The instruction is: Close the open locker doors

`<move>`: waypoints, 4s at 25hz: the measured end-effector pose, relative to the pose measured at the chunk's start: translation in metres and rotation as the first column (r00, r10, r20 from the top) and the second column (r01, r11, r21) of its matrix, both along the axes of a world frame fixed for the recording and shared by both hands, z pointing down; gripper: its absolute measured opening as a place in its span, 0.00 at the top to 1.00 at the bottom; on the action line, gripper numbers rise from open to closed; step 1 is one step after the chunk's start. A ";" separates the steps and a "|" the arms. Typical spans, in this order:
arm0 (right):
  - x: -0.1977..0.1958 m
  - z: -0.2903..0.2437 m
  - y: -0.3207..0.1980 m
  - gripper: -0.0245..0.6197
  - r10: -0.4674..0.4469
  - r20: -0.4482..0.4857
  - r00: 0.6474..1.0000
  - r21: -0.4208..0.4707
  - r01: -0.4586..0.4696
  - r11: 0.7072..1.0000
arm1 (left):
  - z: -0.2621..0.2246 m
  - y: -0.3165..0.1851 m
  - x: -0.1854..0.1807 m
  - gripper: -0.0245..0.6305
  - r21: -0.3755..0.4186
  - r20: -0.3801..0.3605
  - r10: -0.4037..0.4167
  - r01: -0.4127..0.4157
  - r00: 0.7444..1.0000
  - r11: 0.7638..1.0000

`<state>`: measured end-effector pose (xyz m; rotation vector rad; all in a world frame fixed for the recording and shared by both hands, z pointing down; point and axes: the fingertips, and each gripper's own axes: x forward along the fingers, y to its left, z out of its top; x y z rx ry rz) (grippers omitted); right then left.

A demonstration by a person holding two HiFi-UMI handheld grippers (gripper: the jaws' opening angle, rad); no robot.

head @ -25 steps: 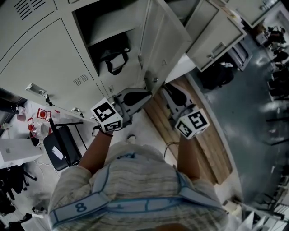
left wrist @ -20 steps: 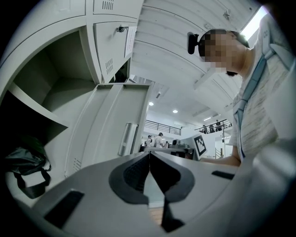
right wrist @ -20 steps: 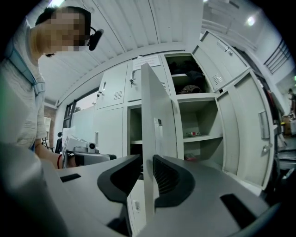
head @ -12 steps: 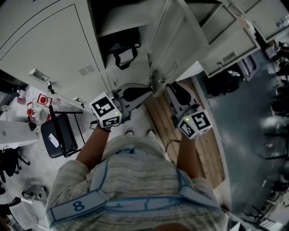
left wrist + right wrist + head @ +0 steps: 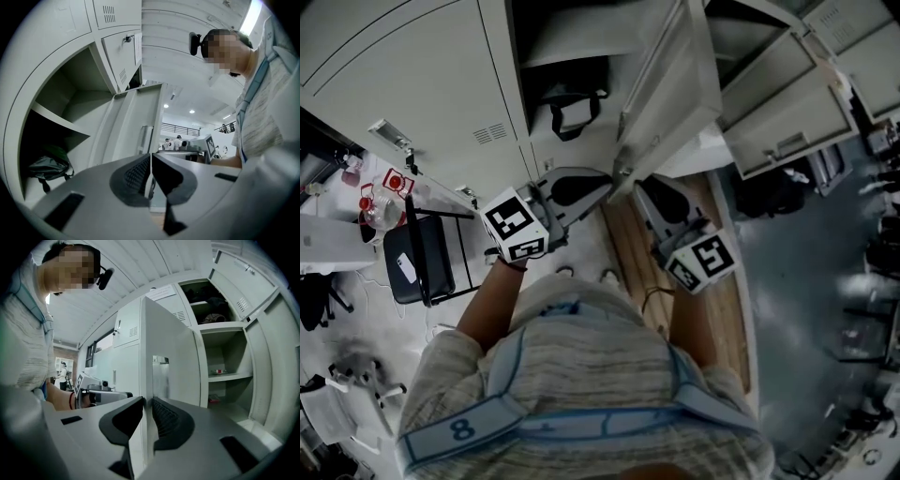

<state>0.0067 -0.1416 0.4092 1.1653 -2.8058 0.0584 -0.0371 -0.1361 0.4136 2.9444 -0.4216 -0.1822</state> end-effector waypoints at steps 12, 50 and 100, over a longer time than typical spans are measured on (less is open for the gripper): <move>-0.056 -0.001 -0.016 0.87 -0.078 0.000 0.997 0.014 0.078 0.997 | 0.003 -0.006 -0.046 0.96 0.005 0.011 -0.120 0.120 0.993 0.993; -0.111 -0.015 -0.055 0.82 -0.111 0.007 0.994 0.002 0.111 0.994 | 0.004 -0.018 -0.106 0.96 0.010 0.011 -0.213 0.213 0.977 0.977; -0.182 -0.016 -0.159 0.82 -0.060 -0.065 0.996 0.043 0.063 0.997 | 0.017 -0.034 -0.135 0.96 -0.006 0.018 -0.272 0.272 0.962 0.962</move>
